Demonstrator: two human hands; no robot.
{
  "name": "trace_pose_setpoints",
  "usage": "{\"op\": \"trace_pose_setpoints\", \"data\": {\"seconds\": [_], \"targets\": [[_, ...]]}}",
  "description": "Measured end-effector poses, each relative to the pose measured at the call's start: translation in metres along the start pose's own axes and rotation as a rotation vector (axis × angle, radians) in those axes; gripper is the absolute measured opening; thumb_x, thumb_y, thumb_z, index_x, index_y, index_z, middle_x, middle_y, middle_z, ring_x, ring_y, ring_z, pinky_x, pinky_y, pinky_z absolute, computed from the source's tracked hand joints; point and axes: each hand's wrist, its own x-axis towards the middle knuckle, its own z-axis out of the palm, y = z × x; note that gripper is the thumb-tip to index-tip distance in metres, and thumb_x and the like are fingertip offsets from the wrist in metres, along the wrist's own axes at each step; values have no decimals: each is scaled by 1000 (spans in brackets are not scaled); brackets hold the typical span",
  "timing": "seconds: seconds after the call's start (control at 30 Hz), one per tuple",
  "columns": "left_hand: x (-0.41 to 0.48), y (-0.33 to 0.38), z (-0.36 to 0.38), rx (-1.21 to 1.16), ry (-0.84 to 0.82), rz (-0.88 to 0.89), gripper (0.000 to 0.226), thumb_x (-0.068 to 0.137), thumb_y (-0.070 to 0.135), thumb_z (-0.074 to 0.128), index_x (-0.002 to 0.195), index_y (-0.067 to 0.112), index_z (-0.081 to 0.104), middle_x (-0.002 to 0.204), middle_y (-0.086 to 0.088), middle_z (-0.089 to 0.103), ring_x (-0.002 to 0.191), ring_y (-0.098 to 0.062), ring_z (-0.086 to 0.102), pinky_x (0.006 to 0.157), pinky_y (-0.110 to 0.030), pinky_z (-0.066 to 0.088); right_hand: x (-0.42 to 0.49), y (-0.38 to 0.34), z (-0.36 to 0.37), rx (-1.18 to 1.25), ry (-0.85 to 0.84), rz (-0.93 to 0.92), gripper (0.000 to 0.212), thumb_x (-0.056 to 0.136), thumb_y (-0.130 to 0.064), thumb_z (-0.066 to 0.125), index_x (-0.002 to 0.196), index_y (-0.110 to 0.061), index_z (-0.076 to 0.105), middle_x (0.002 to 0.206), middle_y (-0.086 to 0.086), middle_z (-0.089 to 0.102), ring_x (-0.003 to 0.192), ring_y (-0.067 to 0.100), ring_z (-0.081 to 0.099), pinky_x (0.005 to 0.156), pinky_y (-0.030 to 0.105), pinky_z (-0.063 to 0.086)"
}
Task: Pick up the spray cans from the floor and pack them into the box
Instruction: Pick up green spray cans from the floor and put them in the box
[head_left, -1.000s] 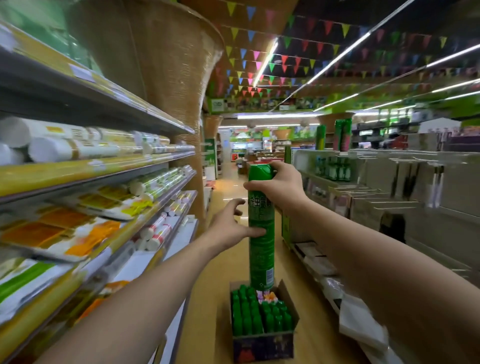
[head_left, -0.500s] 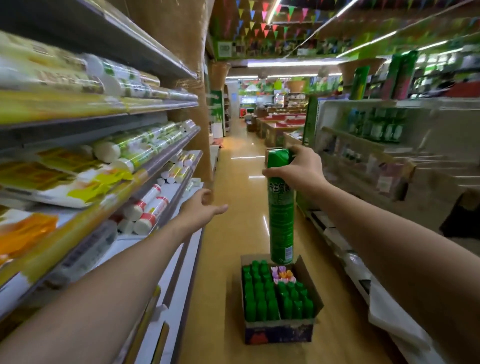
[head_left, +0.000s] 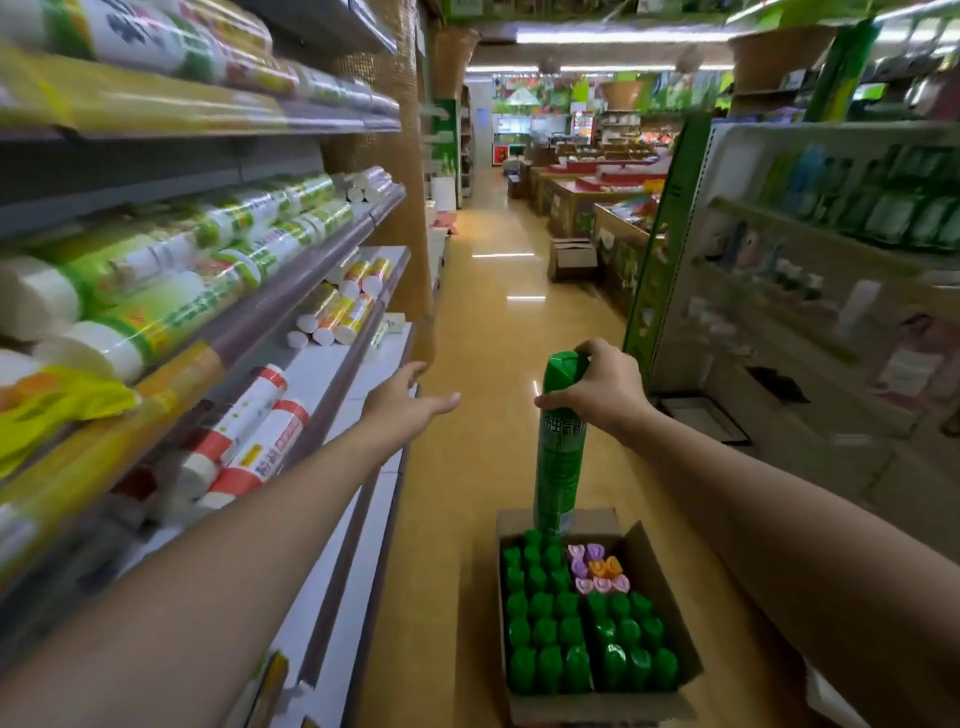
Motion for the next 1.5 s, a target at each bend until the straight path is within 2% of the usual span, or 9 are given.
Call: {"op": "trace_pose_setpoints", "data": {"seconds": [0.13,0.3,0.57,0.7,0.8,0.97,1.13,1.23,1.5], "targets": [[84,-23,22,-6,-99,-53,85,79,57,77,151,31,38,154,-2,42,135,-23,46,103,-37,44,67,18,40,-59,-15,75,75,55,-31,99,112,-17,53,104,1,61,95,21,63,77,39,63],[178,-51,60,-9,-187,-108,85,79,54,79,150,28,40,154,-4,42,135,-22,46,90,-29,40,142,57,83,-123,-77,140,72,58,-33,97,110,-21,48,101,-3,58,90,16,60,64,29,58],[284,-120,143,83,-227,-281,81,83,54,76,151,29,38,154,0,43,134,-25,46,99,-37,46,241,187,174,-165,-386,152,70,72,-13,87,133,-15,53,123,10,60,114,27,60,89,45,59],[314,-175,191,120,-219,-382,76,86,51,73,150,28,40,154,-1,43,136,-26,45,105,-41,45,276,259,226,-188,-460,157,64,79,-17,82,135,-20,51,122,9,61,113,28,59,89,48,58],[327,-226,228,176,-236,-439,76,86,54,72,151,28,40,153,-2,44,137,-26,44,109,-44,43,292,307,265,-181,-441,198,58,82,-20,77,133,-19,52,119,12,64,110,32,60,86,49,57],[359,-322,284,210,-343,-569,78,86,57,70,152,29,39,155,-1,42,138,-26,43,107,-39,42,310,379,332,-100,-379,365,64,75,-16,85,132,-17,57,113,10,68,104,29,64,85,47,58],[404,-414,331,181,-446,-675,80,85,61,68,152,31,36,155,0,40,140,-27,41,110,-48,42,323,441,408,-125,-359,463,63,72,-21,88,128,-17,60,110,10,71,104,30,65,89,41,56],[419,-459,350,185,-498,-725,82,81,65,68,151,31,39,153,0,43,139,-26,42,108,-47,43,326,469,447,-154,-400,506,64,68,-18,89,126,-14,62,114,11,69,107,28,63,89,33,49],[421,-571,393,266,-607,-789,84,79,68,67,149,28,44,151,-1,47,137,-25,46,101,-39,42,317,544,534,-252,-603,572,63,70,-11,86,127,-6,62,120,15,66,112,33,60,91,35,44]]}}
